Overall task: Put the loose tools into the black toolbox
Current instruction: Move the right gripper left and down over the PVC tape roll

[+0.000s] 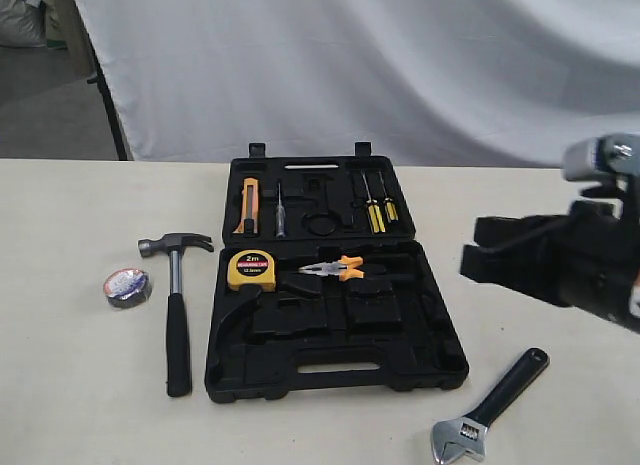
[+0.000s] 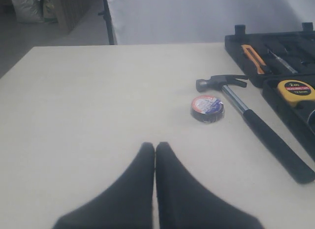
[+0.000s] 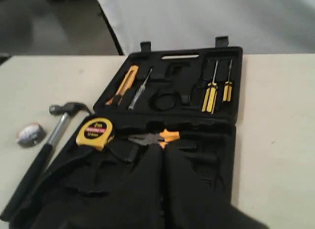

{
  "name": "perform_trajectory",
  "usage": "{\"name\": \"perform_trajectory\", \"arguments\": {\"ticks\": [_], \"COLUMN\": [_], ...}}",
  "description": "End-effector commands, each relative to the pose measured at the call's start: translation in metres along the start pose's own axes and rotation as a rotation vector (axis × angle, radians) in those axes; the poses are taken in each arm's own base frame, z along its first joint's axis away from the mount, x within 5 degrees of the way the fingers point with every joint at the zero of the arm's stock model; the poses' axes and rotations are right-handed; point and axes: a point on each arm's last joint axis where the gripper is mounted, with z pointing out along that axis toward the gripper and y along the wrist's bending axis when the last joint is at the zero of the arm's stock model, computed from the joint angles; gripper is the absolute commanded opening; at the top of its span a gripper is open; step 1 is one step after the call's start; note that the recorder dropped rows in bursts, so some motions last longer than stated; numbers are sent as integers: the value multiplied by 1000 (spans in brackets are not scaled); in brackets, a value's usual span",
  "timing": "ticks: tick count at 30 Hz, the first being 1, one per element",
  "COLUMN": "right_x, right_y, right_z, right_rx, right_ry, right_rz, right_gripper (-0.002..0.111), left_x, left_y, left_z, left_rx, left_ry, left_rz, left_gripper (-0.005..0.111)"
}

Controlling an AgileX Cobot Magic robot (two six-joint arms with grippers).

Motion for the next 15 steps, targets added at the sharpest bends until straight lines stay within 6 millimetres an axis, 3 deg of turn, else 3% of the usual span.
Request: {"name": "perform_trajectory", "arguments": {"ticks": [1,3,6,11,15], "right_x": [-35,-59,-64,-31,2], "right_y": [2,0,12,88,140], "right_z": [36,60,93,168,221], "right_rx": [141,259,227,-215,-310], "right_ry": [191,322,482,594,614], "right_rz": [-88,-56,-96,-203,-242], "right_gripper": [-1,-1,-1,-1,0], "left_x": [-2,-2,-2,-2,-2], "left_y": [1,1,1,1,1], "left_z": [0,0,0,0,0], "left_rx": [-21,-21,-21,-21,-21], "left_ry": [-20,-20,-20,-20,-20], "left_rz": [0,0,0,0,0], "left_gripper": [1,1,1,1,1]}}
